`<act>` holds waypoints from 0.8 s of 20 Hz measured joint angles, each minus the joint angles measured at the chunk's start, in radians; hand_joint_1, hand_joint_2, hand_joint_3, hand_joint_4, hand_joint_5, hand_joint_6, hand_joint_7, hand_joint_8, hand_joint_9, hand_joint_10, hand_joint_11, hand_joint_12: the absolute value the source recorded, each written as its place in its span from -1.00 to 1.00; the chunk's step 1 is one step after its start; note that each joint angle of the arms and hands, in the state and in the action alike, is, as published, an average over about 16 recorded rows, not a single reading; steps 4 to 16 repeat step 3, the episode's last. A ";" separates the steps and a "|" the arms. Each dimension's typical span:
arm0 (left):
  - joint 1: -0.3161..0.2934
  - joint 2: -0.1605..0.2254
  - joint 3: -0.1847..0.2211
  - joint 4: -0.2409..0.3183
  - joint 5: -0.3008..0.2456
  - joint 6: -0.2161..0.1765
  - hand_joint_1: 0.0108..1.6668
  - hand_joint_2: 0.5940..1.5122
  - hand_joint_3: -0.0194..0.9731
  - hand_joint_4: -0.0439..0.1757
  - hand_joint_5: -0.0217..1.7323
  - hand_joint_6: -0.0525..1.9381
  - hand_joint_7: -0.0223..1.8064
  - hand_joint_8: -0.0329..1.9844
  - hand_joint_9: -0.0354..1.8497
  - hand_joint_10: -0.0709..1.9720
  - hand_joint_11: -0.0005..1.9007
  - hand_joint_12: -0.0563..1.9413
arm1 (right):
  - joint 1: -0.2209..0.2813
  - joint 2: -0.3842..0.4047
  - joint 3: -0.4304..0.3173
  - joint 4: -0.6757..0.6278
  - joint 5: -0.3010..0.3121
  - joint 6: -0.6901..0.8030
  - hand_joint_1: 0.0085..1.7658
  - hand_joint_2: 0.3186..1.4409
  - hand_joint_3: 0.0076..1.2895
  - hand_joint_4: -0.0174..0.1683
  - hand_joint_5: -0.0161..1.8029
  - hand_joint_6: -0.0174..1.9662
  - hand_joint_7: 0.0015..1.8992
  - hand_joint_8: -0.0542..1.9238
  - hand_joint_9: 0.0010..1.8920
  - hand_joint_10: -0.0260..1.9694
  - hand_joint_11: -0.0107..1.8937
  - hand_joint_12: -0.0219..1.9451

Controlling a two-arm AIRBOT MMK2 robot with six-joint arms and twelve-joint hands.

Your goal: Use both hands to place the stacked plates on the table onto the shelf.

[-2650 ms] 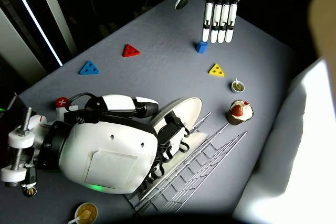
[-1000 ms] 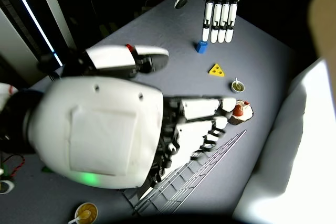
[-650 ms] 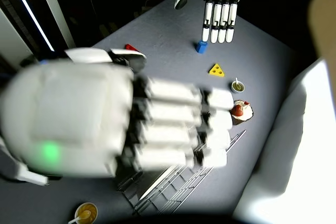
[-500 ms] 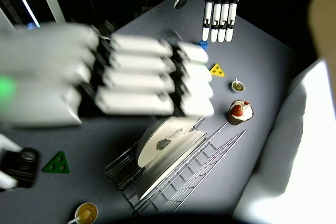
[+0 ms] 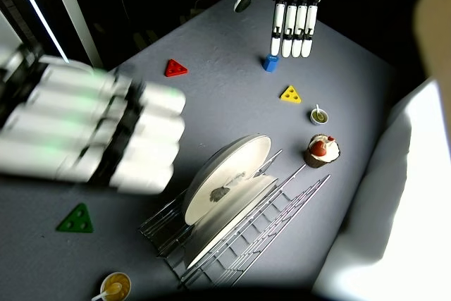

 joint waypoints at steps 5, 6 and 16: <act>0.000 0.000 -0.001 0.000 0.000 0.000 -0.96 -0.13 -0.97 -0.56 -0.88 -0.93 -0.85 -0.96 -0.84 -0.93 -0.85 -0.91 | -0.042 0.024 -0.017 0.018 -0.016 0.008 -0.81 0.17 -0.99 -0.78 -0.86 -0.97 -0.84 -0.93 -0.81 -0.97 -0.78 -0.97; 0.000 0.000 -0.001 0.000 0.000 0.000 -0.96 -0.13 -0.97 -0.56 -0.88 -0.93 -0.85 -0.96 -0.84 -0.93 -0.85 -0.91 | -0.042 0.024 -0.017 0.018 -0.016 0.008 -0.81 0.17 -0.99 -0.78 -0.86 -0.97 -0.84 -0.93 -0.81 -0.97 -0.78 -0.97; 0.000 0.000 -0.001 0.000 0.000 0.000 -0.96 -0.13 -0.97 -0.56 -0.88 -0.93 -0.85 -0.96 -0.84 -0.93 -0.85 -0.91 | -0.042 0.024 -0.017 0.018 -0.016 0.008 -0.81 0.17 -0.99 -0.78 -0.86 -0.97 -0.84 -0.93 -0.81 -0.97 -0.78 -0.97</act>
